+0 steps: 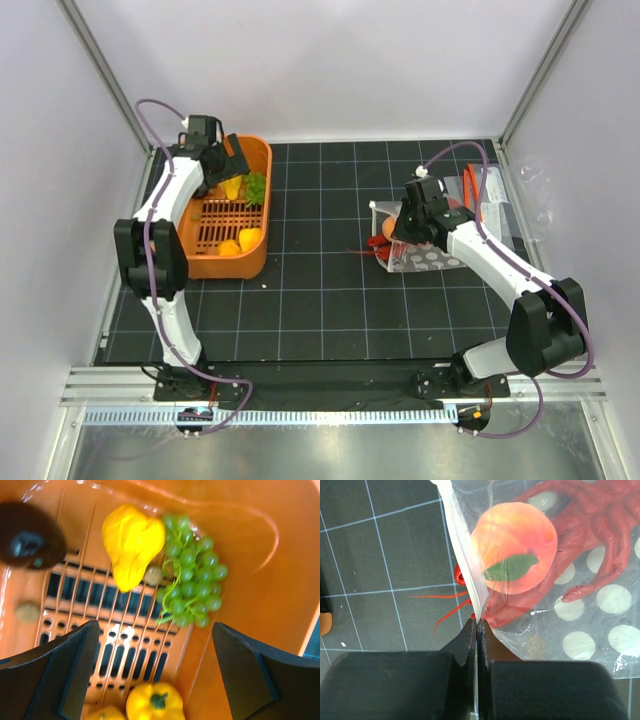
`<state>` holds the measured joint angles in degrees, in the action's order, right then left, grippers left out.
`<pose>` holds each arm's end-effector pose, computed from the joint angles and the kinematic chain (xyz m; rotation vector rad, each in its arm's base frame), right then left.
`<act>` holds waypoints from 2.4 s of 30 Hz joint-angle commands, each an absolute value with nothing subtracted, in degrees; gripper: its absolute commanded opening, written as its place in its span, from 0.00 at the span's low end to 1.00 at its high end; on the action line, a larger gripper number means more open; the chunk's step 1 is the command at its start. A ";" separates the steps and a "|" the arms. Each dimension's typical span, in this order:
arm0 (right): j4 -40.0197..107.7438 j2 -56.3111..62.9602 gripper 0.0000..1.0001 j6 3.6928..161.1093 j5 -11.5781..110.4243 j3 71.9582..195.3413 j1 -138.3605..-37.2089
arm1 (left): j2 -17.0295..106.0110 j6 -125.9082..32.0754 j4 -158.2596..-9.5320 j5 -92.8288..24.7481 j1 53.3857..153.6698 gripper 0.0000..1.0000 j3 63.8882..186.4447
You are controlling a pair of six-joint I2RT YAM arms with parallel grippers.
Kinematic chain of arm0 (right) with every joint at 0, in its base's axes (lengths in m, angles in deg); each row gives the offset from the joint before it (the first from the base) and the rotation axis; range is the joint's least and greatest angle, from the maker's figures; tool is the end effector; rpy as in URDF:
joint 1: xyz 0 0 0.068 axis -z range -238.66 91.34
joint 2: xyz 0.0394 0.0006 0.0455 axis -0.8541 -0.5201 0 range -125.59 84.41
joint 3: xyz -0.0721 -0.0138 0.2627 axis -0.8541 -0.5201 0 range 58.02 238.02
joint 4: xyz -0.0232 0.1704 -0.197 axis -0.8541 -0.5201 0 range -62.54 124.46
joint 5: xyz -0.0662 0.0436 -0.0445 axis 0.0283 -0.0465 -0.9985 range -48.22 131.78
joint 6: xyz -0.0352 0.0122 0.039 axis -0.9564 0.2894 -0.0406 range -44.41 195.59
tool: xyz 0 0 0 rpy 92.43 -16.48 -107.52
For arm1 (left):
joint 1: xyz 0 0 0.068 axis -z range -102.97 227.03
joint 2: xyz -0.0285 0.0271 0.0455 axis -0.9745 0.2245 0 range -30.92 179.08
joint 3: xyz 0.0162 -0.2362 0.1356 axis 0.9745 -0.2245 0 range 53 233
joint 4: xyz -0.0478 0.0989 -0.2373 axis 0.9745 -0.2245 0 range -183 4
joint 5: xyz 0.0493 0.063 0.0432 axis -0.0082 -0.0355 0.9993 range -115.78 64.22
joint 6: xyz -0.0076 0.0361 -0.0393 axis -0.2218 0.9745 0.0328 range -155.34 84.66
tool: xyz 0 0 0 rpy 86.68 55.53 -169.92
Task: Place the food in the zip-top bag and seal the zipper
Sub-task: Pick up the fake fruit from the bin.
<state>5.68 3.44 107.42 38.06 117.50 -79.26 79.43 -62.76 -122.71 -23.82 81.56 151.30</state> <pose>0.2803 0.1030 0.2561 0.2710 2.4580 0.3226 0.4349 -0.0333 0.2863 -0.4980 2.3806 -0.2121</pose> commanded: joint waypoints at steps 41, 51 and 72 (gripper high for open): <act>9.50 4.16 0.01 106.52 38.18 119.01 -79.14 | 71.22 -65.30 -116.50 -35.09 84.41 0.02 148.89; 10.20 5.48 0.01 106.52 38.18 118.84 -79.14 | 61.64 -69.00 -116.76 -37.90 84.59 0.00 148.18; 10.20 6.71 0.01 107.05 38.53 118.84 -79.14 | 53.46 -73.83 -108.16 -51.61 90.21 0.00 146.69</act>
<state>7.98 4.44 106.61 38.16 117.54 -79.26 55.63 -73.09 -114.01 -46.90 88.34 145.57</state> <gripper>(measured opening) 0.035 0.118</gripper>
